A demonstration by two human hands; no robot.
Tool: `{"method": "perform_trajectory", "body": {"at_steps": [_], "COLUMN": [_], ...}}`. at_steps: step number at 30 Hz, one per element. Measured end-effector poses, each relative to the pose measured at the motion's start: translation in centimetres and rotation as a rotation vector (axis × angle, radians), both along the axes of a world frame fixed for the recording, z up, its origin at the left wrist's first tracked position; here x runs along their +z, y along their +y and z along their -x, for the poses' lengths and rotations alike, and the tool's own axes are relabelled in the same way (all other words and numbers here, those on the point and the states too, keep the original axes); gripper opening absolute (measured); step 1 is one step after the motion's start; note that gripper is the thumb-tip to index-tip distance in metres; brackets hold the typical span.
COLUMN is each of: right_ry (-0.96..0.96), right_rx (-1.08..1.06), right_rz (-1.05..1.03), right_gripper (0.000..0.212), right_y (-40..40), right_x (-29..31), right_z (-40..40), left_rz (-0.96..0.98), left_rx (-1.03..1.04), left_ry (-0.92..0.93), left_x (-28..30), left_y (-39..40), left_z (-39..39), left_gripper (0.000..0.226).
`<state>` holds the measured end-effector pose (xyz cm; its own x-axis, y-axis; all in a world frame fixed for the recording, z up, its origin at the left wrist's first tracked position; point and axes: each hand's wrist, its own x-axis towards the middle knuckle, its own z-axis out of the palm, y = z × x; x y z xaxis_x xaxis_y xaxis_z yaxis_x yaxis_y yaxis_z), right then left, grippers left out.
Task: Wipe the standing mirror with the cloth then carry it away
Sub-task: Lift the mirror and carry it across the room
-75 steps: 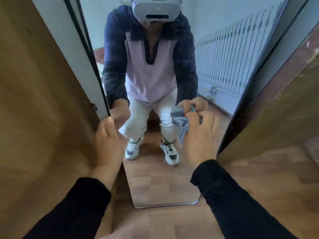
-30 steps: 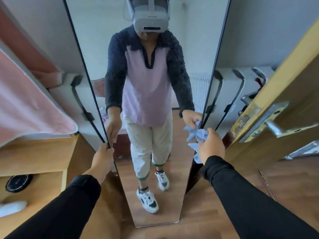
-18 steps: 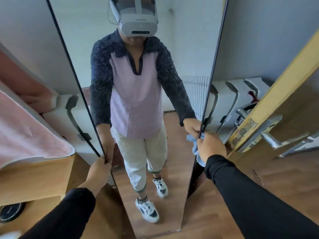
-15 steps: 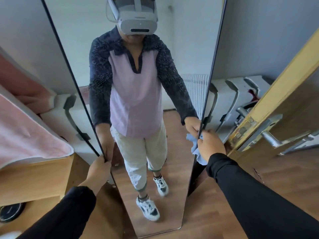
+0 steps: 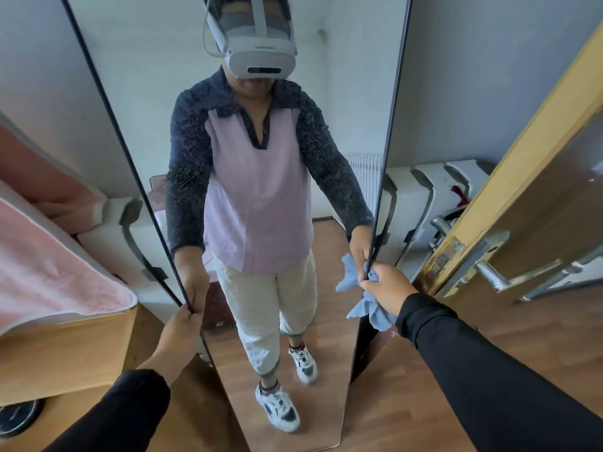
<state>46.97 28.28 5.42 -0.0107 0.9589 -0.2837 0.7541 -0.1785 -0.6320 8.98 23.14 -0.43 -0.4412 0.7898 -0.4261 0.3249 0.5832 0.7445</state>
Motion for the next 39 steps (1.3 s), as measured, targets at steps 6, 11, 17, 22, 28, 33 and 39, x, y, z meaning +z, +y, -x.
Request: {"method": "perform_trajectory", "body": {"at_steps": [6,11,17,22,28,33,39], "right_ry": [-0.076,-0.187,-0.264,-0.275,-0.238,-0.236,-0.261], "right_rx": [-0.036,-0.078,-0.058,-0.076,-0.13,-0.172,-0.244], "right_rz": [0.072,0.107,0.133,0.132,0.063,0.006,-0.01], "right_gripper": [0.006,0.02,0.023,0.027,0.022,0.019,0.017], "right_y": [-1.6,-4.5,-9.8,-15.8,-22.9,-28.6,-33.6], "right_x": [0.8,1.5,2.1,2.1,3.4,4.7,6.7], "right_z": [-0.6,-1.1,-1.5,-2.9,-4.4,-5.5,-7.7], "left_rz": [0.002,0.044,0.016,-0.03,-0.079,-0.096,-0.146], "left_rx": [-0.007,-0.067,-0.007,-0.051,-0.096,-0.149,-0.273], "left_ry": [0.115,0.157,0.108,0.12,0.141,0.143,0.142], "left_x": [0.5,1.0,1.7,2.5,4.1,4.9,7.3], "left_y": [-0.8,-1.2,-4.2,-9.2,-14.4,-18.0,-19.7], "left_z": [-1.9,-2.8,-3.8,-5.2,-6.7,-7.9,-11.0], "left_gripper": [0.024,0.032,0.033,0.032,0.028,0.028,0.015]}}
